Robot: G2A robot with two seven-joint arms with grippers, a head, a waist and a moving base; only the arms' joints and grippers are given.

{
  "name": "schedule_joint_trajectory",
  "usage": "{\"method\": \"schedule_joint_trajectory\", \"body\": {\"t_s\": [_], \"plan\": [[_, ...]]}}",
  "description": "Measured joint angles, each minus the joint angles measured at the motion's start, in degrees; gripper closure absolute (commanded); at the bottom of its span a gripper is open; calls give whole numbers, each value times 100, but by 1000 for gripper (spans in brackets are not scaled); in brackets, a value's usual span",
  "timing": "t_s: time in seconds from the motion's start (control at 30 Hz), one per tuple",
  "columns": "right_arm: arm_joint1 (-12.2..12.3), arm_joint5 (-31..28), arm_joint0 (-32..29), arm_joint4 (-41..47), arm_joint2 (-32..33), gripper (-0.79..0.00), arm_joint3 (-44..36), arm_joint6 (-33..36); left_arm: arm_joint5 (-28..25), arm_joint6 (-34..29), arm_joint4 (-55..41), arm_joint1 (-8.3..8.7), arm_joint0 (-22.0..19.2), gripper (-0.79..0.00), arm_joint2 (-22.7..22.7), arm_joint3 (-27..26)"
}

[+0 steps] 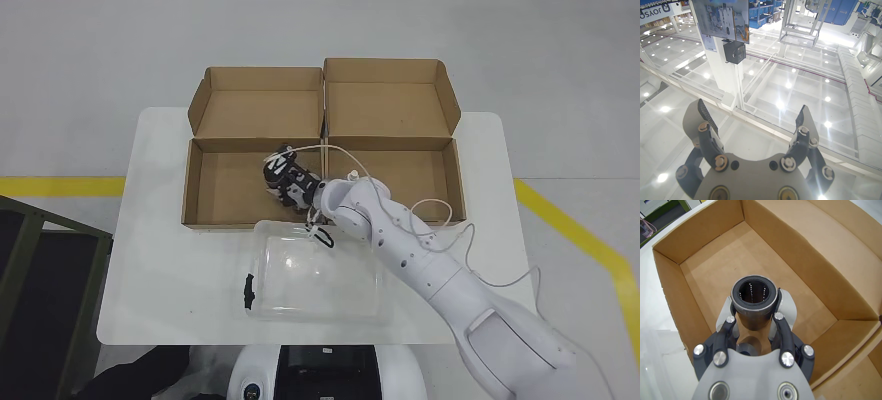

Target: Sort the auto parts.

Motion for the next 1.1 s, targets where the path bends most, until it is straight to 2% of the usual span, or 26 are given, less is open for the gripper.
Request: {"method": "schedule_joint_trajectory", "body": {"t_s": [0.03,0.07,0.1,0.13,0.33,0.5,0.87,1.1], "plan": [[-8,-17,0,0,12,-363,22,-2,0,0,0,0,0,-785,0,0],[-14,-28,-1,-2,21,-468,35,-3,0,0,0,0,0,-785,0,0],[-20,-42,-3,-6,30,-656,46,-3,0,0,0,0,0,-785,0,0],[-26,-62,-5,-13,42,-785,57,1,0,0,0,0,0,-785,0,0],[-25,-166,-48,-70,152,-785,-5,-16,0,0,0,0,0,-785,0,0],[50,-278,-199,-202,330,-785,-389,-49,0,0,0,0,0,-785,0,0],[415,-747,-1046,-633,1022,-785,-2486,493,0,0,0,0,0,-785,0,0],[682,-1379,-1850,-798,1691,-785,-3441,186,0,0,0,0,0,-785,0,0]]}}
